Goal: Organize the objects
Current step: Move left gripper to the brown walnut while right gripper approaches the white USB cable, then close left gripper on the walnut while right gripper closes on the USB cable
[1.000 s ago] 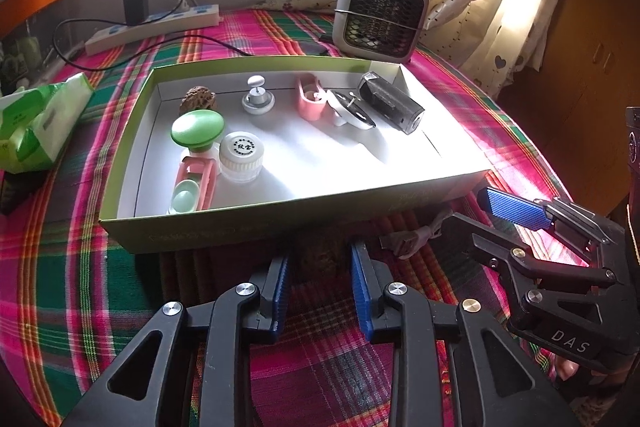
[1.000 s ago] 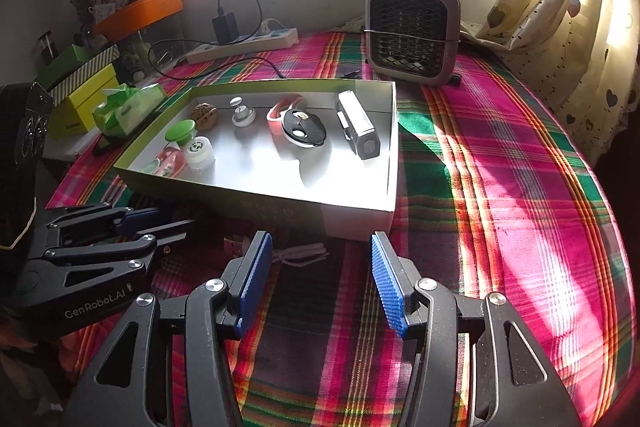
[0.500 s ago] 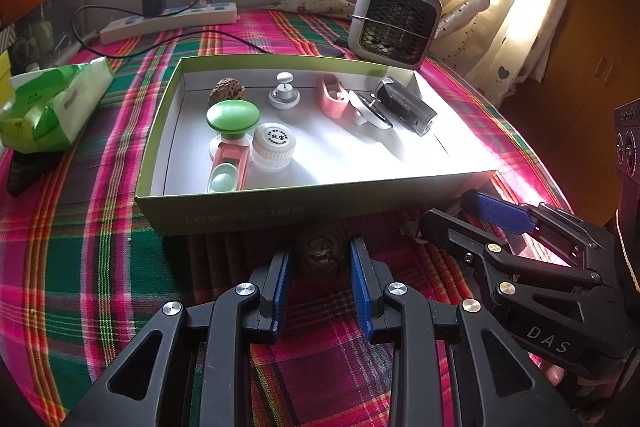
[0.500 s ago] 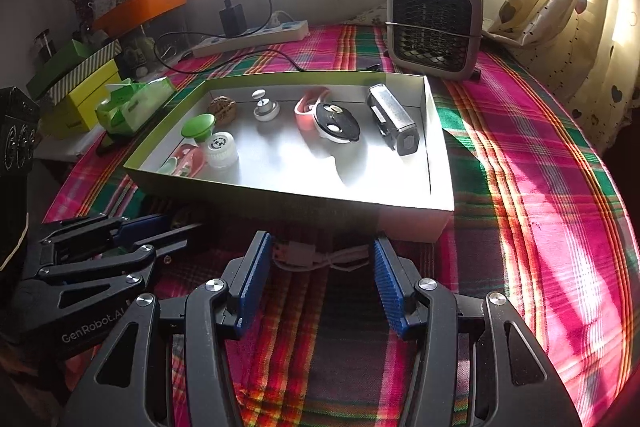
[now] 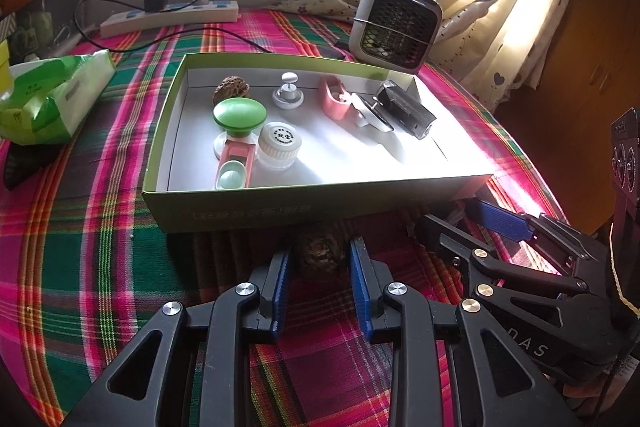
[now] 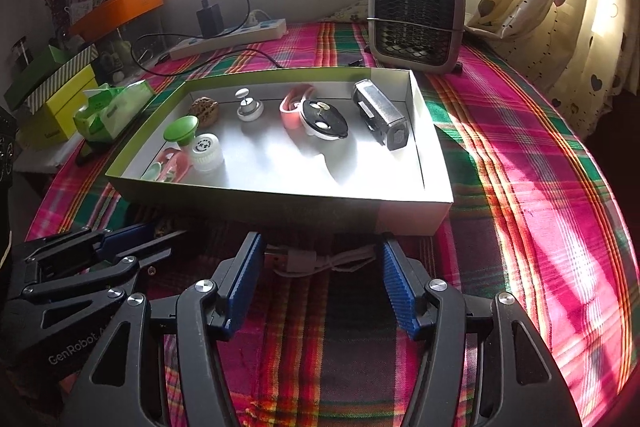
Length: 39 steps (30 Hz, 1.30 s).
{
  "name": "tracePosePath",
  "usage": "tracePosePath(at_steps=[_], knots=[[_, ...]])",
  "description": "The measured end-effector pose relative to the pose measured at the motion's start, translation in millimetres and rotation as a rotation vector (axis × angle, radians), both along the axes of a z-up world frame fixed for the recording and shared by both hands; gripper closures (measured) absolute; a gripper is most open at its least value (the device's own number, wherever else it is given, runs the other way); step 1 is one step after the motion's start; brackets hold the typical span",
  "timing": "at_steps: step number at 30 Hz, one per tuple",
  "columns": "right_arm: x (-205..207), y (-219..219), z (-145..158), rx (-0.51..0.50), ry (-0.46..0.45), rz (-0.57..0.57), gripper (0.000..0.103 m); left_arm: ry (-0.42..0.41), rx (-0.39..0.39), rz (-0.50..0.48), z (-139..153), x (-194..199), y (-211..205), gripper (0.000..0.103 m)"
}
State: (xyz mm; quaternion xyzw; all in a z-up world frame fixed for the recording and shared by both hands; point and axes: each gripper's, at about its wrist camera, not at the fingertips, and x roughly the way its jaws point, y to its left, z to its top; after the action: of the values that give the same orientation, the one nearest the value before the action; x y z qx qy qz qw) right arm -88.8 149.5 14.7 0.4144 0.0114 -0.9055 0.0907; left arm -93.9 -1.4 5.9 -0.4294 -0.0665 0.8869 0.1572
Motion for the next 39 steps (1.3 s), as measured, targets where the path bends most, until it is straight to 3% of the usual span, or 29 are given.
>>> tracePosePath(at_steps=[20, 25, 39], knots=[[28, 38, -1, 0.071, -0.034, -0.153, 0.044, 0.000, 0.002, -0.002, 0, 1, 1, 0.078], [24, 33, -1, 0.008, -0.020, -0.118, 0.044, 0.000, 0.003, -0.002, 0, 1, 0, 0.078], [15, 35, -8, 0.028, -0.035, -0.129, 0.044, 0.003, -0.013, -0.002, 0, 1, 5, 0.077]])
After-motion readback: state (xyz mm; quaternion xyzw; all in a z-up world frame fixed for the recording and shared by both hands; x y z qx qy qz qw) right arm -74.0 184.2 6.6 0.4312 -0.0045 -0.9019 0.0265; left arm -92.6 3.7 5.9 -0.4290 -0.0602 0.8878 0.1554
